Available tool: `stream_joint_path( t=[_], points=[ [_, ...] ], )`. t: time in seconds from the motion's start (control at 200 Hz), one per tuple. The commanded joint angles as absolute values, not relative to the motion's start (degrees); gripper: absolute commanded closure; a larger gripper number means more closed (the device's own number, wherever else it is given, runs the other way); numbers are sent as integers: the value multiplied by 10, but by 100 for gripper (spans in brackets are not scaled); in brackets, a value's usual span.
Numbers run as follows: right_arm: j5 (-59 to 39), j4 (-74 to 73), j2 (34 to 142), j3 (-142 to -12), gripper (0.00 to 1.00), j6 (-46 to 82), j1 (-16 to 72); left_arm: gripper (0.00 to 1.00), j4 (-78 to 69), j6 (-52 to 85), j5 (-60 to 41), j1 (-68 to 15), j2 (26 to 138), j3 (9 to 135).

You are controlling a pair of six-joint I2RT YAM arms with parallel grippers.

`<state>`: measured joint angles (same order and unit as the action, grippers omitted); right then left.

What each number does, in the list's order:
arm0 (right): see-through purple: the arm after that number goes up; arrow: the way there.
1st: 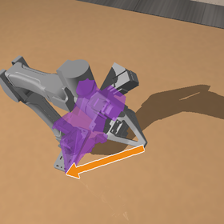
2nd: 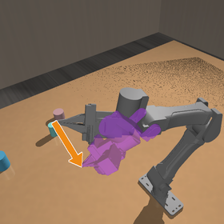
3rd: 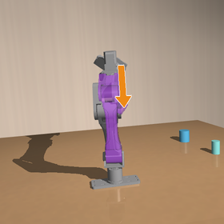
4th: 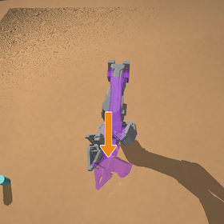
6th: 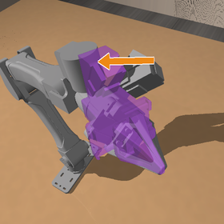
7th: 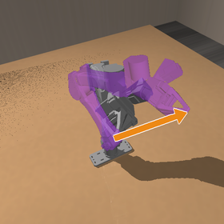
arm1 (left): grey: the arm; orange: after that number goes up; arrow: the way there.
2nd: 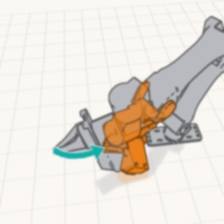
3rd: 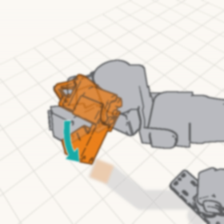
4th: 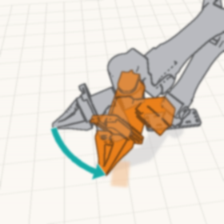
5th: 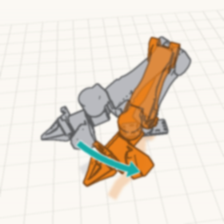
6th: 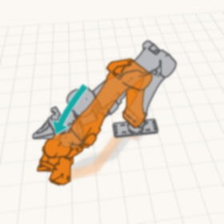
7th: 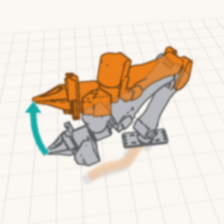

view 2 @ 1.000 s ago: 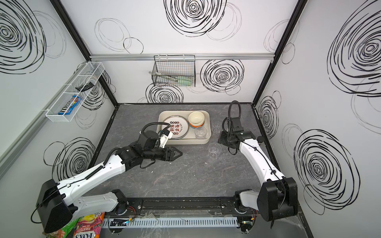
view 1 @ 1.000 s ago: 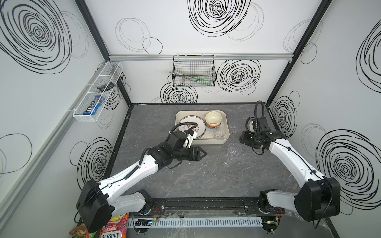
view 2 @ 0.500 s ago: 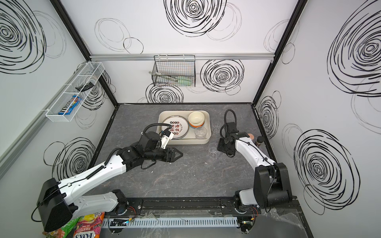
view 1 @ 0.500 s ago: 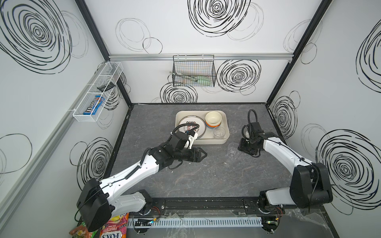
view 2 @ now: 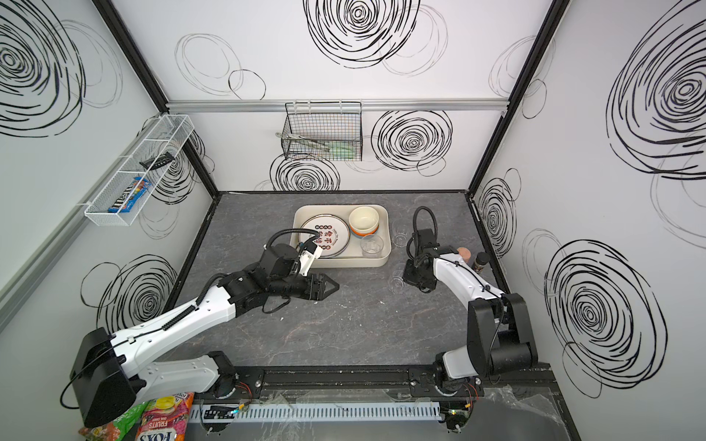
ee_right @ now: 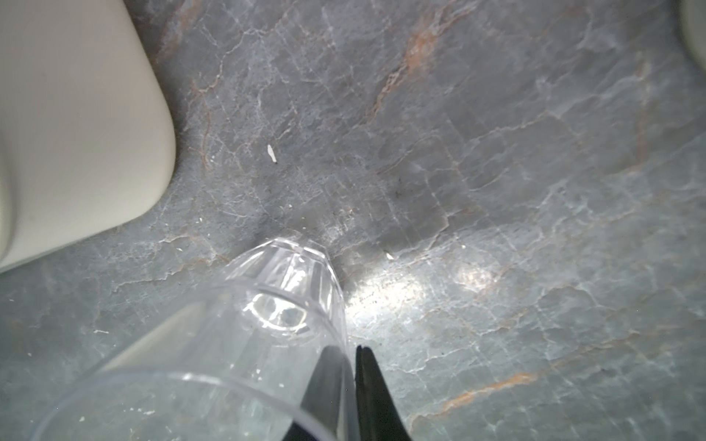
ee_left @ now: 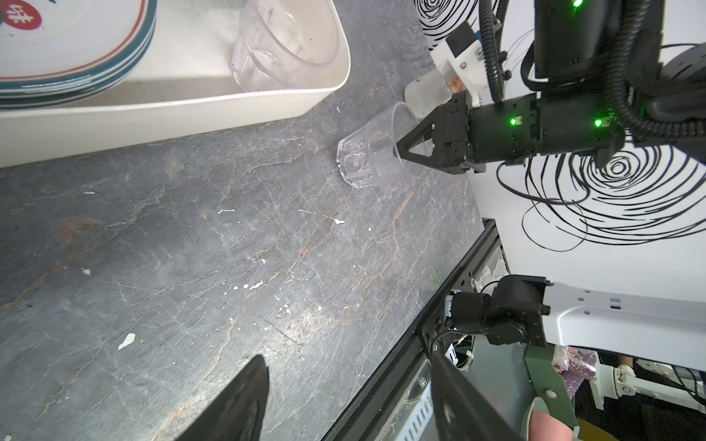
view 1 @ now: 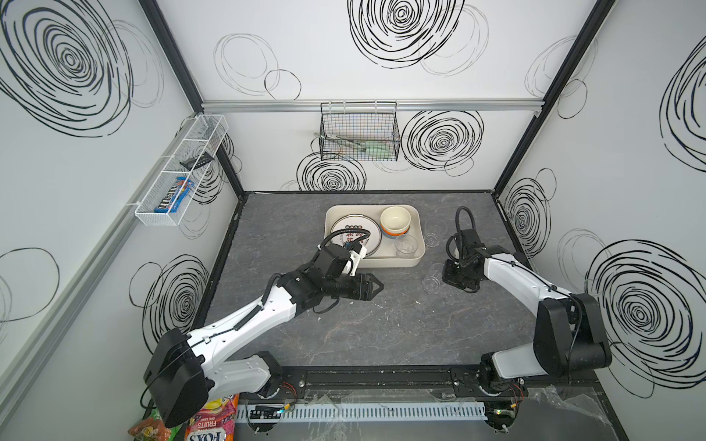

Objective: Place the mixed dishes into the plastic bin
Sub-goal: 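Move the right gripper to the second clear cup on the table, then close the right gripper on the second clear cup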

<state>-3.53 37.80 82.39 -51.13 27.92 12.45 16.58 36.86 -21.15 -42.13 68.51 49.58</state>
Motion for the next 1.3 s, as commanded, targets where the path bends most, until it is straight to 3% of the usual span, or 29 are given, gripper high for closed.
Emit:
stream_joint_path(
  t=[0.0,0.185,0.66,1.291],
  points=[
    [-9,398,816,-509,93,276,132,30,155,362,-199,-422,689,505],
    [6,427,798,-524,99,272,145,30,153,366,-195,-414,682,497],
    [31,513,781,-639,99,256,193,29,143,385,-196,-356,640,455],
    [25,561,907,-869,99,215,207,28,140,412,-237,-244,557,386]
  ],
)
